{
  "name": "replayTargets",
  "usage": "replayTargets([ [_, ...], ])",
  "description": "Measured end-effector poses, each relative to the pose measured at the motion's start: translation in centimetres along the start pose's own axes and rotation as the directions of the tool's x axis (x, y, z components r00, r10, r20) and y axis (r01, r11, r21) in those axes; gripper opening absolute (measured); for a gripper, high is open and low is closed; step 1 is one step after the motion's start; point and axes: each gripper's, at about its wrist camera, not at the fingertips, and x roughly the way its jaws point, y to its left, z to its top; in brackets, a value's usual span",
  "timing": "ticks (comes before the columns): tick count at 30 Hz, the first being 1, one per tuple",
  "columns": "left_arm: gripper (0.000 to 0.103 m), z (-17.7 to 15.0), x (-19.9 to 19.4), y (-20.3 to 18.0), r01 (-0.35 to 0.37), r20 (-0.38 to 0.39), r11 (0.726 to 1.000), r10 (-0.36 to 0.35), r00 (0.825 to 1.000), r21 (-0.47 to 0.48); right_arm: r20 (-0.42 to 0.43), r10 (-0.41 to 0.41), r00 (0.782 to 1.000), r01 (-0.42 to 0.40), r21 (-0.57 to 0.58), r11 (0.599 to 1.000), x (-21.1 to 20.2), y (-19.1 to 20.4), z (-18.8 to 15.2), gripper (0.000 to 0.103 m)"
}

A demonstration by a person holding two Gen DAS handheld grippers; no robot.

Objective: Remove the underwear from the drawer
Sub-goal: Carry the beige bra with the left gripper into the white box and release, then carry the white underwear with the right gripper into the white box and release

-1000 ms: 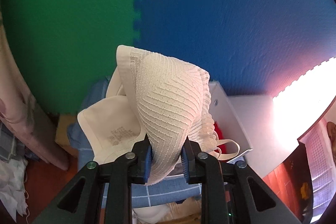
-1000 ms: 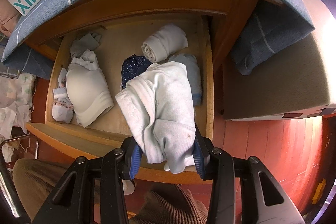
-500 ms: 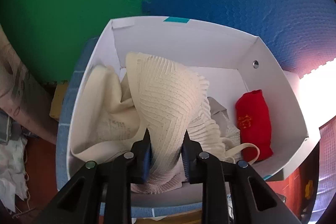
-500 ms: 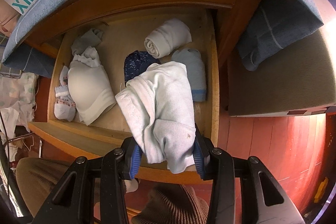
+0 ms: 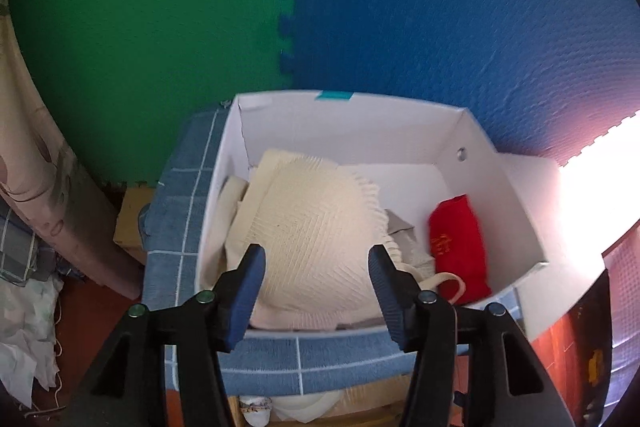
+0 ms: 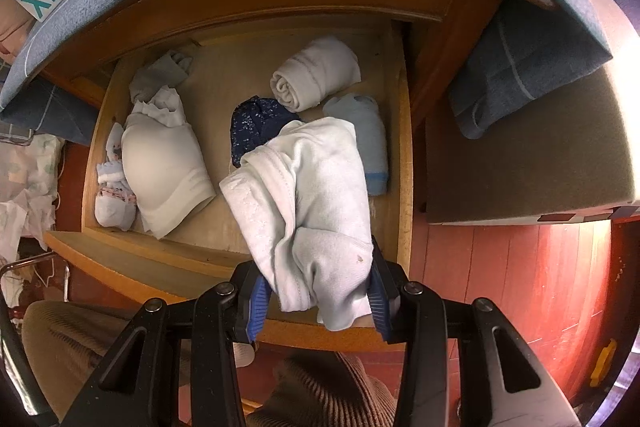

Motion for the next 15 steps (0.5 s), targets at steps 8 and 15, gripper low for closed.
replayTargets([
  [8, 0.062, -3.1, -5.8, 0.8, -0.062, 0.081, 0.997, 0.058, 0.995, 0.046, 0.035, -0.024, 0.999, 0.024, -0.011, 1.000, -0.6, 0.0, -0.1, 0.039],
  [15, 0.062, -9.1, -6.4, 2.8, -0.162, 0.048, 0.984, 0.158, 0.986, 0.069, 0.068, -0.008, 0.998, 0.008, -0.001, 1.000, -2.2, -0.3, 0.2, 0.039],
])
